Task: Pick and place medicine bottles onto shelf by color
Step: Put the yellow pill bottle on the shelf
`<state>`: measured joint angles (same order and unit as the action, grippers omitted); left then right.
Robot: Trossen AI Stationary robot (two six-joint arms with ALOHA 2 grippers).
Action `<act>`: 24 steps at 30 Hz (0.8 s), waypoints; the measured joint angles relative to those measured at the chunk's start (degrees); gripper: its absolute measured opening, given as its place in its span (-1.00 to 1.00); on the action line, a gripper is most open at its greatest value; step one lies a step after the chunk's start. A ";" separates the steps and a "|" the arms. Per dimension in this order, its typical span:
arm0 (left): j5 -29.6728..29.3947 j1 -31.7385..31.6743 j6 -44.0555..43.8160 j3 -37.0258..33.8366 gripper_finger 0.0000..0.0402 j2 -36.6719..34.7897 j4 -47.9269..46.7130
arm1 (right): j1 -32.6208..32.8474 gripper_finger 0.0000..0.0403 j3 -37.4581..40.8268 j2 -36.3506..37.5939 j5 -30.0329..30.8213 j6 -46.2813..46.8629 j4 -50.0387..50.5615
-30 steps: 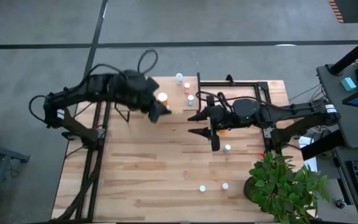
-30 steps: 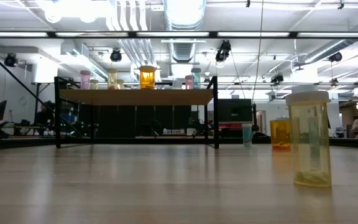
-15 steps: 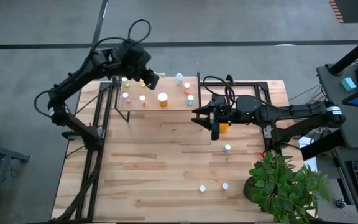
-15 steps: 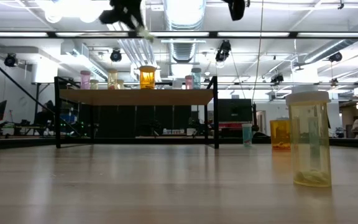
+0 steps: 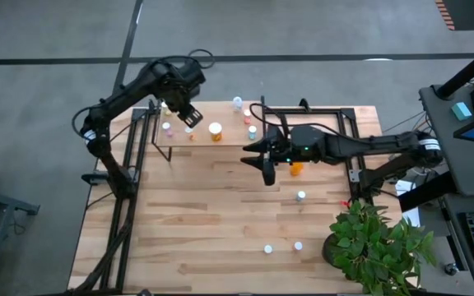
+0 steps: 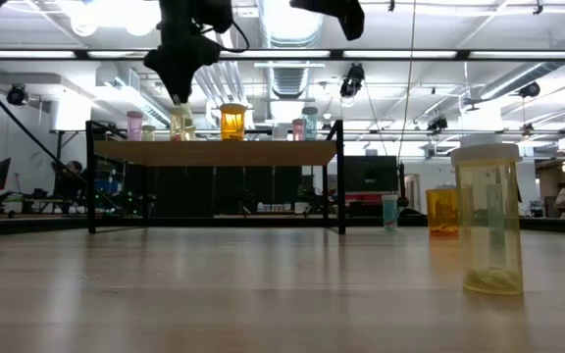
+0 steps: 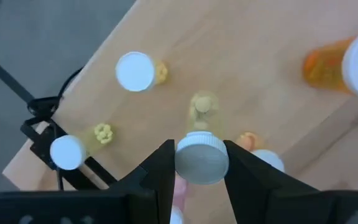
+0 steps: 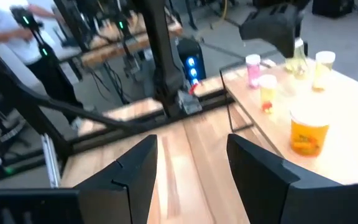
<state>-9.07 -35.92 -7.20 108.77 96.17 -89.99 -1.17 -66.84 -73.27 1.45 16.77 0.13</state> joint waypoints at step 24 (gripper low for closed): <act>-3.42 -0.46 1.99 -7.52 -0.51 0.82 0.01 | 0.02 -0.09 -6.94 -5.27 -0.48 -2.59 8.56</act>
<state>-12.49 -36.38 -5.21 101.25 96.99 -89.98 -1.15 -73.78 -78.53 0.97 14.18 8.70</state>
